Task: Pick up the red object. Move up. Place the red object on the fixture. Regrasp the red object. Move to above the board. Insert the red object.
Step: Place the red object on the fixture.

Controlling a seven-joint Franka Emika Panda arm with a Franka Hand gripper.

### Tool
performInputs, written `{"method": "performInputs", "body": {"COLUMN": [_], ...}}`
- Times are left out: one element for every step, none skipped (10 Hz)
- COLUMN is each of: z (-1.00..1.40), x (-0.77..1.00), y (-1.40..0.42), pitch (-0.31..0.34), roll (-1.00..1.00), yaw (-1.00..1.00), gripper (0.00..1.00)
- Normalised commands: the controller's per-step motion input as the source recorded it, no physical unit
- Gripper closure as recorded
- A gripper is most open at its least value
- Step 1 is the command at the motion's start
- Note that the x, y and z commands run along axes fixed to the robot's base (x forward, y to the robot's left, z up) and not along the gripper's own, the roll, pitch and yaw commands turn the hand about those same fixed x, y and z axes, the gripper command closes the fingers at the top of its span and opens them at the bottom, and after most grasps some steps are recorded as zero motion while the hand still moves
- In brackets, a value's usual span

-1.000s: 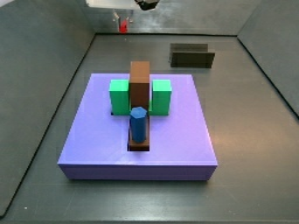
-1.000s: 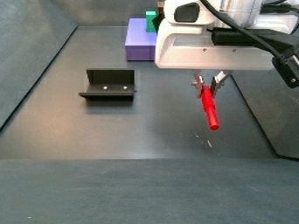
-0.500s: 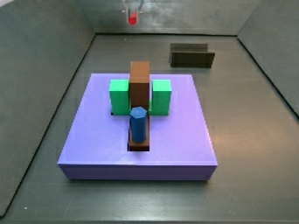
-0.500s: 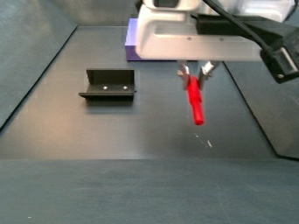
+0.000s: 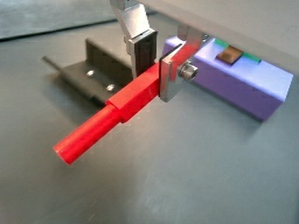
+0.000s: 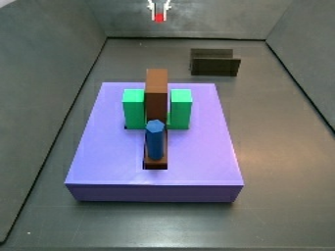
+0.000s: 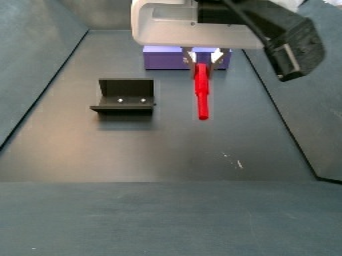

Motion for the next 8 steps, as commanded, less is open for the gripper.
{"method": "performInputs", "body": {"z": [0.27,0.32,0.31,0.10,-0.22,-0.35,-0.41,-0.41], "x": [0.45,0.55,0.55,0.56,0.67,0.78,0.93,0.98], "y": [-0.31,-0.15,-0.14,-0.18,-0.25,-0.25,-0.21,-0.17], "pitch": [-0.026,0.000,-0.009,-0.086,-0.117,-0.091,-0.014,0.000], "roll": [-0.96,-1.00,-1.00,-0.90,-0.54,-0.46,-0.45,-0.45], "yaw": [-0.19,-0.21,-0.21,-0.23,-0.19,-0.14,-0.09,-0.09], "gripper": [1.00,1.00,1.00,1.00,1.00,1.00,1.00,1.00]}}
